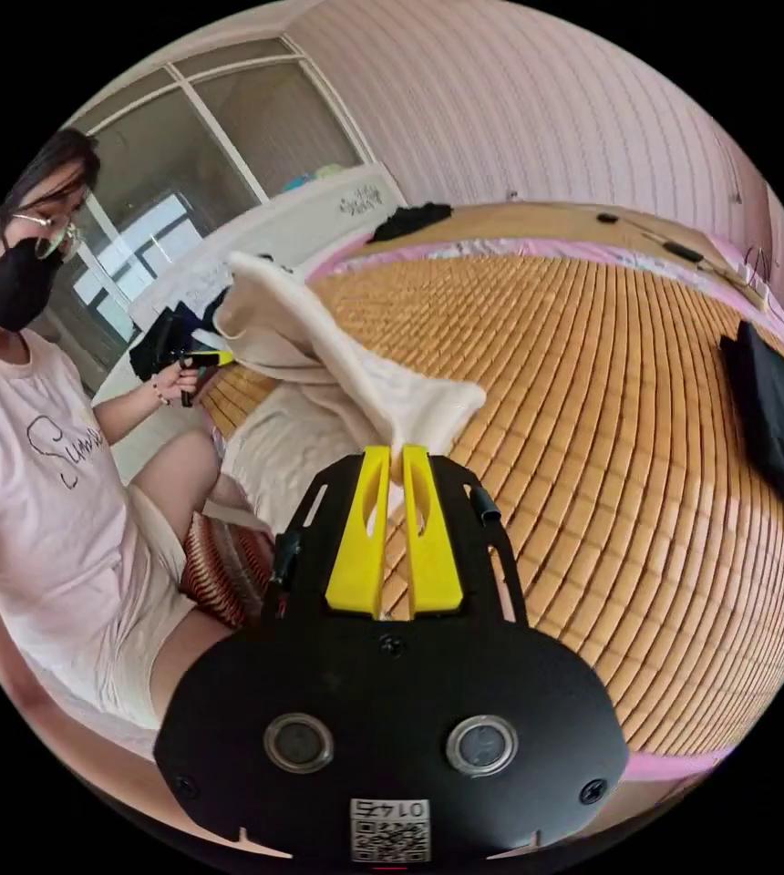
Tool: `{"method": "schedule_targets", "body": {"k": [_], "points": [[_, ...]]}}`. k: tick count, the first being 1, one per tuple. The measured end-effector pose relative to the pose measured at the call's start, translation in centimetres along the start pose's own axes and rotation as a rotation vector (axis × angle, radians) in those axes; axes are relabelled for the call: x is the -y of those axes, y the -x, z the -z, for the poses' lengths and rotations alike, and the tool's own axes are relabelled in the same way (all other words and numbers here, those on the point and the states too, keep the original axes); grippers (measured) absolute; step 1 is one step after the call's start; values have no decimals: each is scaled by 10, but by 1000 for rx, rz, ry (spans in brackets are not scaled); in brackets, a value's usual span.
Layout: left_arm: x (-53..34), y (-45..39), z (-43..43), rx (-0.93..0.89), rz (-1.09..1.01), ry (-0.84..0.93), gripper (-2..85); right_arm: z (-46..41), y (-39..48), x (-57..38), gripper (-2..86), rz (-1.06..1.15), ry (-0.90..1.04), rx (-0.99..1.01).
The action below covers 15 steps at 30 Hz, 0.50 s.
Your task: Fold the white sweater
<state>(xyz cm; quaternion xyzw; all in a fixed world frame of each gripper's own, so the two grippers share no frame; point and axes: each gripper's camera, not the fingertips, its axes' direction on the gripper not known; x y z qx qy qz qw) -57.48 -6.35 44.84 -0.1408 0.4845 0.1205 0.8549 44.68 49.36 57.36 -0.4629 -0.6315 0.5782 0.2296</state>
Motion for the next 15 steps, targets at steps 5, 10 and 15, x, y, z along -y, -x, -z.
{"method": "schedule_targets", "body": {"k": [5,10,15], "points": [[-56,-3,15,70,160,36,40,-10,1,-34,48,-208,48,-75],[-58,-20,7,81,255,-117,60,-22,3,-29,132,-409,-68,-66],[-42,-32,-72,-115,321,-34,74,-66,-1,-17,95,-554,-17,67]]}}
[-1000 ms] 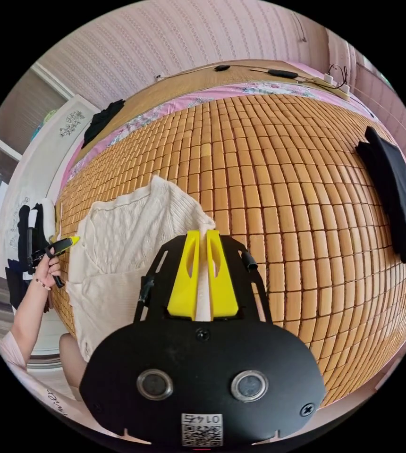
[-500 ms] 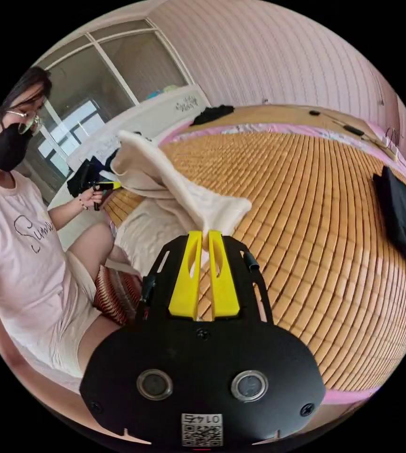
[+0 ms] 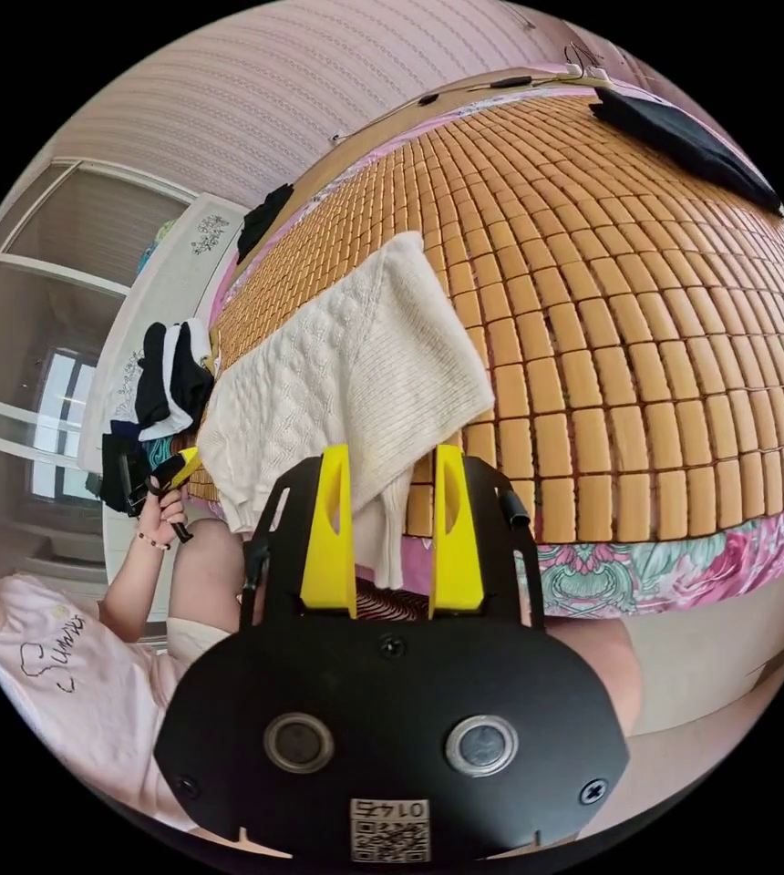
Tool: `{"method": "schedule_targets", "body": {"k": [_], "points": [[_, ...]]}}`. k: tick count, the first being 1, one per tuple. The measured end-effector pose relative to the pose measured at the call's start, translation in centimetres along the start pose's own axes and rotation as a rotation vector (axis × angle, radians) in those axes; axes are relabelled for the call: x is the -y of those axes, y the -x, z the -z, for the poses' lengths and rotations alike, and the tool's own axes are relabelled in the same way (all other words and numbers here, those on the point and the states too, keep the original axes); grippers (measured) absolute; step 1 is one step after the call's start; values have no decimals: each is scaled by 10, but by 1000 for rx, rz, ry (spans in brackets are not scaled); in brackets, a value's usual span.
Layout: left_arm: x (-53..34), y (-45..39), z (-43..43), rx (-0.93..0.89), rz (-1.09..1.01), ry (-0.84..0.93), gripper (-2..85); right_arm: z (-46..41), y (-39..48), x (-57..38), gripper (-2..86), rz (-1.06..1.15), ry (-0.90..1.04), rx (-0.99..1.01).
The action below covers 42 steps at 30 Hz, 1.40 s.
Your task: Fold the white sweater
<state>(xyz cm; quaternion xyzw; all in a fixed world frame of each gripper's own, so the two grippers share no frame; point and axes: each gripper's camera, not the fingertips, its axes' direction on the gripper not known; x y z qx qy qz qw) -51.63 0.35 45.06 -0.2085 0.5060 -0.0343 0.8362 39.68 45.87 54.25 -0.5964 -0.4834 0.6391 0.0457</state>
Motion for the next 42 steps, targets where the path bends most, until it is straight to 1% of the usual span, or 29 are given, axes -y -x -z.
{"method": "schedule_targets", "body": {"k": [1,2,3,5,8,11,13,16,17,19,20,21,22,26,28,29,30,31,32,33,34,36,37,38,39,40,41,42], "points": [[0,-2,-7,25,-5,17,60,-2,2,0,81,-1,-8,-10],[-2,-7,-17,120,-22,39,32,-2,8,0,59,18,-39,-24],[-5,-11,-20,169,-40,38,18,1,13,-1,41,40,-78,-43],[-11,-14,-10,143,-38,7,5,9,19,-3,27,70,-117,-46],[-23,-21,20,74,-38,-47,-3,26,28,-4,15,110,-158,26],[-38,-33,40,55,-73,-42,-6,32,38,-1,11,138,-102,98],[-49,-34,44,55,-67,-22,-6,28,43,2,9,142,-35,91],[-70,-18,32,62,-25,23,-5,6,46,9,8,131,58,52],[-78,-5,15,63,8,70,-3,-8,46,12,8,117,85,23],[-93,13,-18,116,51,138,1,-30,47,17,8,101,111,-43],[-101,19,-38,154,55,187,7,-43,51,21,8,99,112,-84],[-109,19,-51,184,38,197,13,-52,56,25,9,88,104,-95],[-112,17,-53,188,34,185,17,-56,59,26,9,88,101,-96],[-131,1,-47,299,-9,122,75,-68,83,36,10,102,103,-146],[-144,-9,-35,347,-41,80,80,-68,93,40,8,82,112,-201],[-155,-19,-28,397,-86,54,77,-67,104,42,5,90,95,-271],[-166,-32,-24,452,-146,29,69,-67,123,45,2,139,57,-348],[-172,-40,-24,474,-179,19,65,-69,136,47,1,177,31,-376],[-183,-55,-30,497,-245,12,54,-76,166,51,0,286,-18,-396],[-192,-70,-43,483,-310,11,43,-90,201,57,-1,417,-41,-383],[-197,-77,-53,462,-342,18,38,-100,220,61,-2,481,-41,-372],[-212,-102,-108,332,-457,70,14,-149,290,84,-3,695,35,-339],[-216,-107,-124,291,-483,91,11,-163,307,91,-3,743,49,-342],[-224,-118,-153,236,-545,120,4,-190,336,104,-3,822,69,-388],[-233,-127,-175,252,-600,100,-2,-220,357,120,-3,869,104,-477],[-239,-131,-184,271,-632,78,-5,-236,365,128,-3,882,136,-518],[-249,-135,-202,315,-675,42,-7,-269,374,144,-3,889,216,-583],[-257,-132,-221,342,-687,49,-8,-306,372,157,-4,864,367,-627]]}}
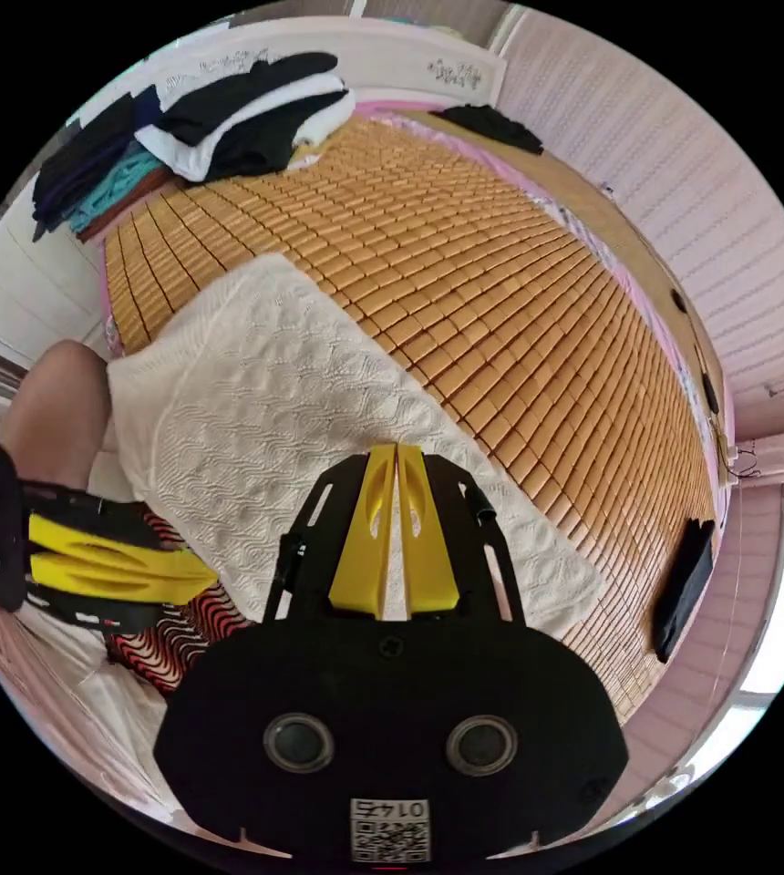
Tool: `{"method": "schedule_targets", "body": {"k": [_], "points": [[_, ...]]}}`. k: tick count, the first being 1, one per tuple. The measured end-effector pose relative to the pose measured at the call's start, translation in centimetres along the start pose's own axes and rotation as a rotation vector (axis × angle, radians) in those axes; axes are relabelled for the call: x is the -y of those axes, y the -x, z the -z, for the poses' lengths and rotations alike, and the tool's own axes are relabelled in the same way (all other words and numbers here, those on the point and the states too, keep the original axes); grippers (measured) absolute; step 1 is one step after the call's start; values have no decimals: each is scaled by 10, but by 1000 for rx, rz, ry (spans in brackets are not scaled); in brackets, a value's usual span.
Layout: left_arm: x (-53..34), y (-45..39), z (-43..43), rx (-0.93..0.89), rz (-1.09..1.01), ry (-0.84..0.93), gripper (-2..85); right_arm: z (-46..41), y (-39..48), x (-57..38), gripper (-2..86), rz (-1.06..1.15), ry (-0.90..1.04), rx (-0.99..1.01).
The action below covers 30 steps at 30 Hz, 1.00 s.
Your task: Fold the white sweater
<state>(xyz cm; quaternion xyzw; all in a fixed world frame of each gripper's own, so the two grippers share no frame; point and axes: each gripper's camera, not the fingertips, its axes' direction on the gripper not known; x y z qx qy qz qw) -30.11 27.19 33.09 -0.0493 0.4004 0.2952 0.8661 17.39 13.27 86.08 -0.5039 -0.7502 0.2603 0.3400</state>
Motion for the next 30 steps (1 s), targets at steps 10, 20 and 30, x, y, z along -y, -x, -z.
{"method": "schedule_targets", "body": {"k": [10,20,30], "points": [[-64,-30,-84,-100,-92,160,-10,-10,-4,115,-9,196,225,60],[-122,-68,-113,62,-213,122,-9,-39,-15,207,-10,246,581,165],[-149,-54,-138,12,-246,165,-8,-50,-22,206,-10,304,631,161]]}}
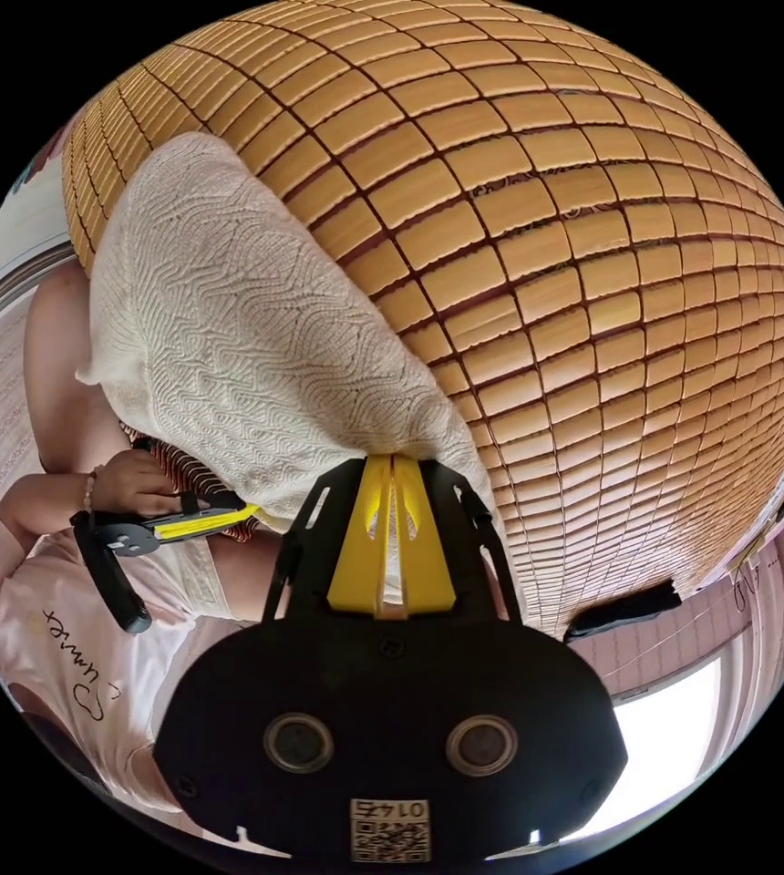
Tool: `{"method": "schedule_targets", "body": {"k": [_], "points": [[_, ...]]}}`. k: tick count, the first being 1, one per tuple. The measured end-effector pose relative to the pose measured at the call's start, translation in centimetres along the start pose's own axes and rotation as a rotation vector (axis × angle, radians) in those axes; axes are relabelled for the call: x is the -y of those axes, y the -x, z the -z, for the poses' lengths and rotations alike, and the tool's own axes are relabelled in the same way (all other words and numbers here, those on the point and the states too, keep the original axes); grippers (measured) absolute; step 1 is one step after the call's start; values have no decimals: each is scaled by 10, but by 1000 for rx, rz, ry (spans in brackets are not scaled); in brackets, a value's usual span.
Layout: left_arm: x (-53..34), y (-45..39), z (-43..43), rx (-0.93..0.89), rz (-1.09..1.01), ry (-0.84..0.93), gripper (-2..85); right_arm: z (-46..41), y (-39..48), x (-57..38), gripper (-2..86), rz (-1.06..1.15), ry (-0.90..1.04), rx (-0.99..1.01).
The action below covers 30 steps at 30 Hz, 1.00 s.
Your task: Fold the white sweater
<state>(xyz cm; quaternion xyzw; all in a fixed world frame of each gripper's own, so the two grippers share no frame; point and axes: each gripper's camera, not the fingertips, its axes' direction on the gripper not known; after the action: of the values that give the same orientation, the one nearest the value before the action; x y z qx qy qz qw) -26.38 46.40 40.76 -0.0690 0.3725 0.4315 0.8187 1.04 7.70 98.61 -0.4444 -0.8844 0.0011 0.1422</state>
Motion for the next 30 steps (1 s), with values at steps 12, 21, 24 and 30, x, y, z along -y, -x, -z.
{"method": "schedule_targets", "body": {"k": [12,21,24,30], "points": [[-33,25,29,-125,96,-208,57,-134,36,-303,39,-684,-982,156],[8,-11,-22,-155,-11,-236,148,-267,54,-368,103,-882,-629,150],[23,-22,-37,-130,-39,-219,144,-292,47,-376,92,-805,-658,277],[41,-28,-72,-99,-50,-174,151,-333,46,-426,20,-766,-757,356]]}}
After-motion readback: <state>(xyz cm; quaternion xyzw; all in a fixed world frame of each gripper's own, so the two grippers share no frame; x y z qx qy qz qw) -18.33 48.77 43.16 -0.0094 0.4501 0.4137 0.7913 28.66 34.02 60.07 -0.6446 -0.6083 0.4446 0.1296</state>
